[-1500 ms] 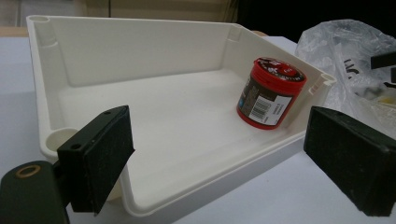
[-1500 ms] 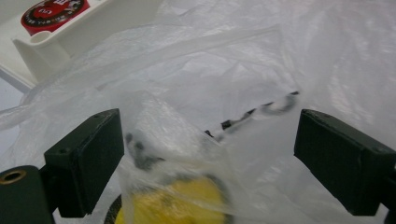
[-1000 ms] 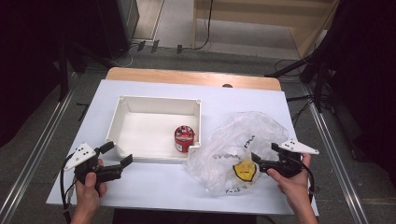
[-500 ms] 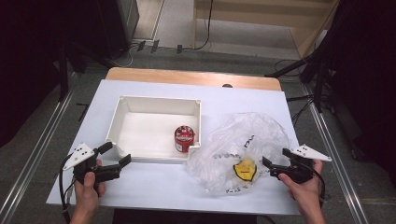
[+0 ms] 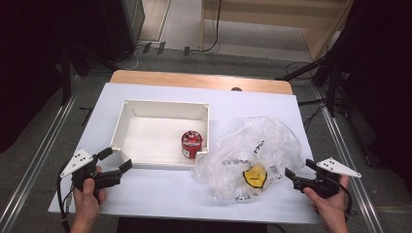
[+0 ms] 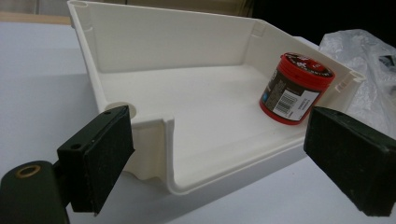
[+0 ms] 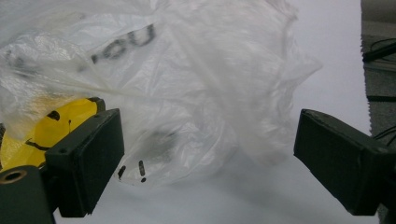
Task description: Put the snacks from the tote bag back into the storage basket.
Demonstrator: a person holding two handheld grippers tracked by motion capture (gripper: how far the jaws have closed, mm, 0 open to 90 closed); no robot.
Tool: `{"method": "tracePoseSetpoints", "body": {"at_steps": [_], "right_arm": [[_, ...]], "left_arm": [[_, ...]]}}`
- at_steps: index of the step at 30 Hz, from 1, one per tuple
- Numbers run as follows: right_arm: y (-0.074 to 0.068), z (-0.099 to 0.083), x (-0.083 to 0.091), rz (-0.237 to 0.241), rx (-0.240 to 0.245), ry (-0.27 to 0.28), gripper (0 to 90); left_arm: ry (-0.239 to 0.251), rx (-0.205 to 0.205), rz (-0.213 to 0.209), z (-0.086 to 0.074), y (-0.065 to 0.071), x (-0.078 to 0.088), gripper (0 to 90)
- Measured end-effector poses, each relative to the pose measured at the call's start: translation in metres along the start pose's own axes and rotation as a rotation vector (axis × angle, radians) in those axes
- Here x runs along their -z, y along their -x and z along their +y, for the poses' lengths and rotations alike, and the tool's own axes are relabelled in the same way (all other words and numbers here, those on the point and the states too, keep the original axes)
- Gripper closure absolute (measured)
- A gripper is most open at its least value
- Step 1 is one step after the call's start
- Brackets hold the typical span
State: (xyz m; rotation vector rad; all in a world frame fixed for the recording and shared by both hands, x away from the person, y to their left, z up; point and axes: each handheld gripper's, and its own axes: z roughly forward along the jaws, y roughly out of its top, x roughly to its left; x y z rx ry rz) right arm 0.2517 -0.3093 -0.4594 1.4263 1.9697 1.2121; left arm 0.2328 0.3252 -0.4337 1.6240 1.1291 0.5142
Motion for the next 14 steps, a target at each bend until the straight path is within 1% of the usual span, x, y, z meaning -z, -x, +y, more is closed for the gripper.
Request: {"method": "tracePoseSetpoints", "body": {"at_steps": [2,6,7,8,10,13,14], "right_arm": [[0.002,0.0,0.001,-0.001,-0.007,0.014,8.8],[0.002,-0.001,0.002,-0.001,-0.001,0.027,8.8],[0.002,-0.001,0.002,-0.002,-0.001,0.031,8.8],[0.002,-0.001,0.002,-0.002,-0.001,0.031,8.8],[0.002,-0.001,0.001,-0.003,0.002,0.036,8.8],[0.001,-0.001,0.001,-0.001,0.001,0.036,8.8],[0.001,-0.002,0.0,0.0,0.0,0.036,8.8]], "left_arm": [[0.0,0.001,0.003,-0.001,-0.002,0.0,8.5],[0.001,-0.007,0.008,-0.006,-0.005,-0.001,8.5],[0.018,-0.006,-0.006,-0.009,-0.008,0.0,8.5],[0.018,-0.006,-0.006,-0.009,-0.008,0.0,8.5],[0.043,-0.012,-0.019,-0.01,-0.008,0.001,8.6],[0.057,-0.028,-0.028,-0.012,-0.007,0.002,9.0],[0.06,-0.025,-0.032,-0.012,-0.007,0.002,9.0]]}}
